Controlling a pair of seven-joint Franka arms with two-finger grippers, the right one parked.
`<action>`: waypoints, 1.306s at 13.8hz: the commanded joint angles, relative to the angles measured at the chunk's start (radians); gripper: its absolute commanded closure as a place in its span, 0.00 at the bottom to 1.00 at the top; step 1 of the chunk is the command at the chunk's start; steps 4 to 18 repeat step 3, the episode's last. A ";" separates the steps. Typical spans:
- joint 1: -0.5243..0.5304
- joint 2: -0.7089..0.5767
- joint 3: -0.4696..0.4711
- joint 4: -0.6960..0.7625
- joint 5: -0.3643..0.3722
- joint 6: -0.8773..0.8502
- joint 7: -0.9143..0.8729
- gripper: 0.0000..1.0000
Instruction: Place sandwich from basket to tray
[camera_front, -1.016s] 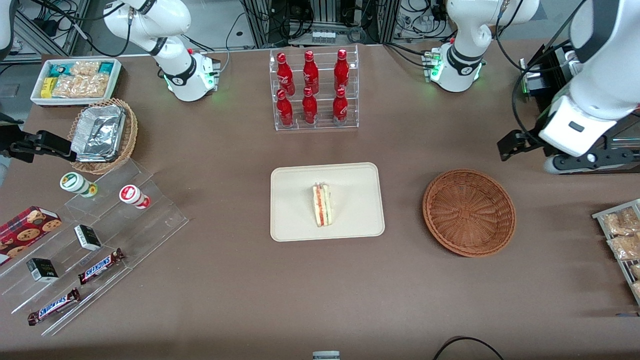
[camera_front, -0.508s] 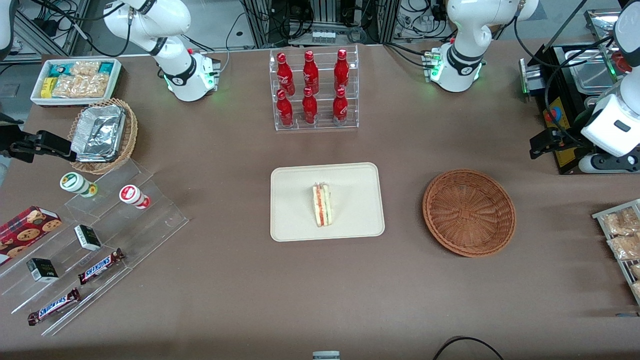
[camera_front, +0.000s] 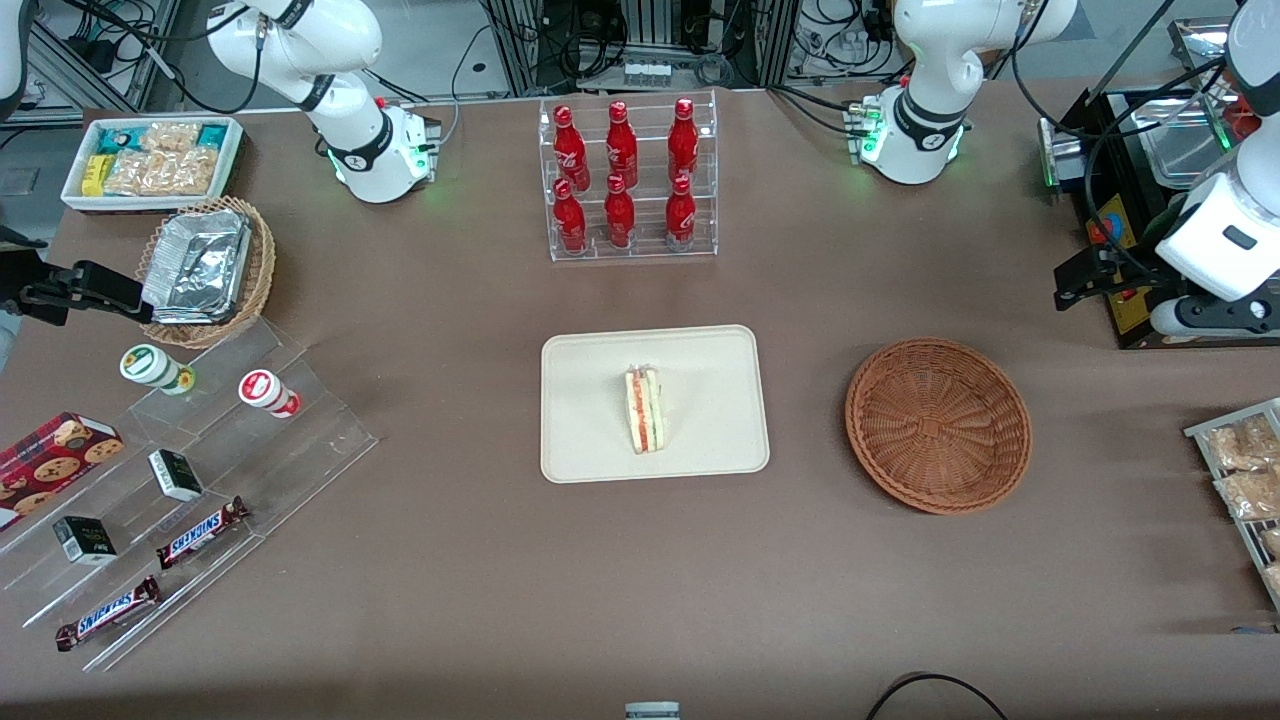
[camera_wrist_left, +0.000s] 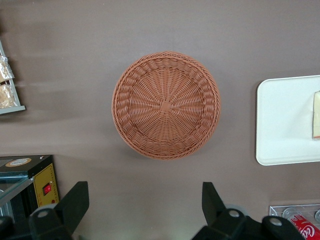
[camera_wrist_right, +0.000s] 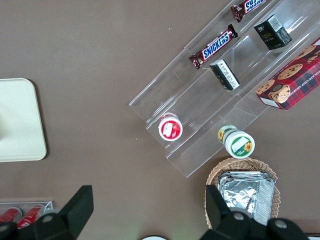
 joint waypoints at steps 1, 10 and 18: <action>0.009 -0.001 0.002 0.016 -0.009 -0.025 0.013 0.00; 0.011 -0.001 0.003 0.016 -0.003 -0.023 0.010 0.00; 0.011 -0.001 0.003 0.016 -0.003 -0.023 0.010 0.00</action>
